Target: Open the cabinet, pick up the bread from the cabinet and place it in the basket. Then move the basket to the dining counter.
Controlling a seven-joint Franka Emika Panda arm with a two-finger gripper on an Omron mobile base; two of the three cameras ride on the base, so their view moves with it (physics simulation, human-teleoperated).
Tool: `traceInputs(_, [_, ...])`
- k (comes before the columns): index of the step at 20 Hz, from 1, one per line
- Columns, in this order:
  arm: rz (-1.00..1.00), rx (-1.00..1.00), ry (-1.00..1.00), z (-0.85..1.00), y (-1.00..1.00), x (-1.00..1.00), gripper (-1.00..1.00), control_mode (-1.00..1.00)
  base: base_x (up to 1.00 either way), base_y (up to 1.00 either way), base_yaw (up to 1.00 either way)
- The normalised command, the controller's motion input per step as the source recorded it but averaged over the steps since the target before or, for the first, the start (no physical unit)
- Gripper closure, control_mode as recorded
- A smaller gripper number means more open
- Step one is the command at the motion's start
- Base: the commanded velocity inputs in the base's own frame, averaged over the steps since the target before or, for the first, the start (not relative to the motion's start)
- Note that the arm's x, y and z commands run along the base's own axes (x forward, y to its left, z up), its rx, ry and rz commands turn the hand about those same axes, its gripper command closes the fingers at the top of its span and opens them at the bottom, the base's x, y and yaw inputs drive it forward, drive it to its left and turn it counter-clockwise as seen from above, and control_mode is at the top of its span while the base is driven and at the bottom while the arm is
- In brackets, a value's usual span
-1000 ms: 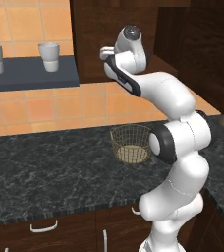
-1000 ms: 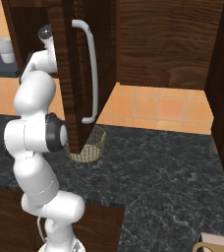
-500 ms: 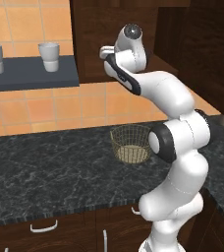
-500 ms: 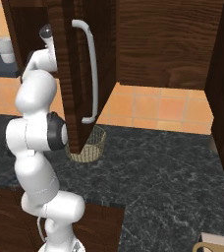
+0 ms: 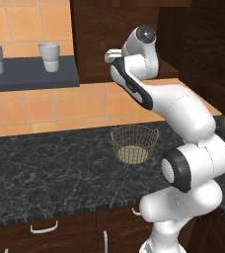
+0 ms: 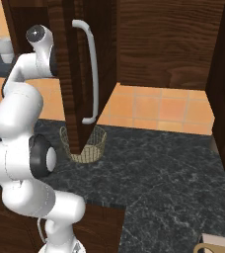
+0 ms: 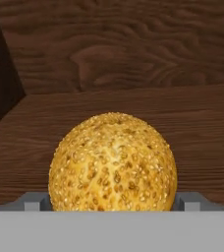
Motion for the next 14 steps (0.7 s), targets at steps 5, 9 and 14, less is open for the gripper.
traceInputs(5, [0.0,0.0,0.0,0.28,0.01,-1.0,1.0,-1.0,0.0,0.0,0.0])
traceInputs(9, [0.0,0.0,0.0,0.21,0.13,-1.0,1.0,-1.0,0.0,0.0,0.0])
traceInputs(14, [-0.03,0.0,0.0,0.05,0.15,-1.0,1.0,-1.0,0.0,0.0,0.0])
